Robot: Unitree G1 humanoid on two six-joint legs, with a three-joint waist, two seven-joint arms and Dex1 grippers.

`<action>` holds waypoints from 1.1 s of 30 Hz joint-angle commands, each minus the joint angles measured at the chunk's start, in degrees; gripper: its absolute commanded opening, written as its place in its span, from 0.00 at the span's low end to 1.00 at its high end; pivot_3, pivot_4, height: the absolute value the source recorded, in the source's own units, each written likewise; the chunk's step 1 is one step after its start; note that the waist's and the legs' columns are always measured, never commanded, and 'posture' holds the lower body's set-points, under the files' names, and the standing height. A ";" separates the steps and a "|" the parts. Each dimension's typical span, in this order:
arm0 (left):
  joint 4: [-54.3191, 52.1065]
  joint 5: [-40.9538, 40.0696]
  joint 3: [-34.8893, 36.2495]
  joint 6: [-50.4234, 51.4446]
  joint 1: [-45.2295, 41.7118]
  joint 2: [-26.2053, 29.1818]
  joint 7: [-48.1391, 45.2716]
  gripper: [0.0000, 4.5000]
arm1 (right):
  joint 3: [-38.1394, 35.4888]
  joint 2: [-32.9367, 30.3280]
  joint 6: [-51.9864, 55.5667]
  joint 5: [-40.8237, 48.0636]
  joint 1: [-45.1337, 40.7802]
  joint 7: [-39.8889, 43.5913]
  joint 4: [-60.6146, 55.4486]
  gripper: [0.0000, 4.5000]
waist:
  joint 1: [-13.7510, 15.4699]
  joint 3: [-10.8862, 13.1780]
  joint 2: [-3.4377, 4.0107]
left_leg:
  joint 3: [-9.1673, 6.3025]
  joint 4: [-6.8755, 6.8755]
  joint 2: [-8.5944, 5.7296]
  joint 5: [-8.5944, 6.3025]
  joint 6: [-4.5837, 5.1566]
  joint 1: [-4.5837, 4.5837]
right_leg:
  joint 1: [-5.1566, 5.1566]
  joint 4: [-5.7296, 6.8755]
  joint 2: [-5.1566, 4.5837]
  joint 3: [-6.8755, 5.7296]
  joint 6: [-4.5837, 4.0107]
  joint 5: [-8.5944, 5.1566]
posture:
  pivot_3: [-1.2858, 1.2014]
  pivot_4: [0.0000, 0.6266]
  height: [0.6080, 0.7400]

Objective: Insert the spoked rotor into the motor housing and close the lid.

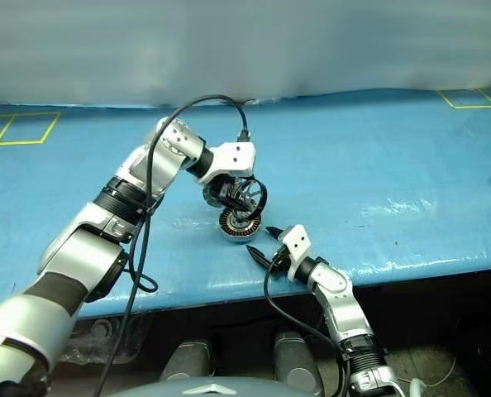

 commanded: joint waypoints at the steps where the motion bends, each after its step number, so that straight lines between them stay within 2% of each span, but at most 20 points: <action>1: -3.91 -1.35 2.43 0.57 -1.67 2.39 -0.81 0.76 | 0.87 -0.07 0.87 -0.04 0.49 0.59 0.49 0.84 | -0.04 0.01 0.01 | 0.00 0.00 0.00 0.00 0.00 0.00 | 0.00 0.00 0.00 0.00 -0.01 0.00 | 0.52 0.24 1.00; 11: -14.08 -5.65 6.43 2.89 1.33 12.21 -4.62 0.76 | 1.55 -0.04 1.21 0.21 1.16 1.20 0.35 0.84 | -0.07 0.02 0.02 | 0.00 -0.08 0.03 0.00 0.00 0.04 | -0.01 -0.01 0.00 0.00 -0.16 -0.09 | 0.52 0.24 1.00; 25: -30.70 -18.73 15.26 8.47 13.54 26.61 -9.15 0.76 | 2.58 0.24 1.82 0.19 2.00 2.21 -0.17 0.84 | -0.17 0.02 0.01 | 0.00 -0.16 0.11 0.00 0.00 0.15 | 0.02 0.01 0.06 -0.01 -0.29 -0.17 | 0.52 0.24 1.00; 33: -35.99 -16.60 13.05 8.12 23.34 36.10 -9.97 0.76 | 3.24 0.99 1.89 0.35 3.94 2.06 -1.02 0.84 | -0.01 0.02 0.00 | 0.03 -0.28 0.14 -0.01 0.00 0.25 | 0.02 0.00 0.05 0.02 -0.38 -0.22 | 0.52 0.24 1.00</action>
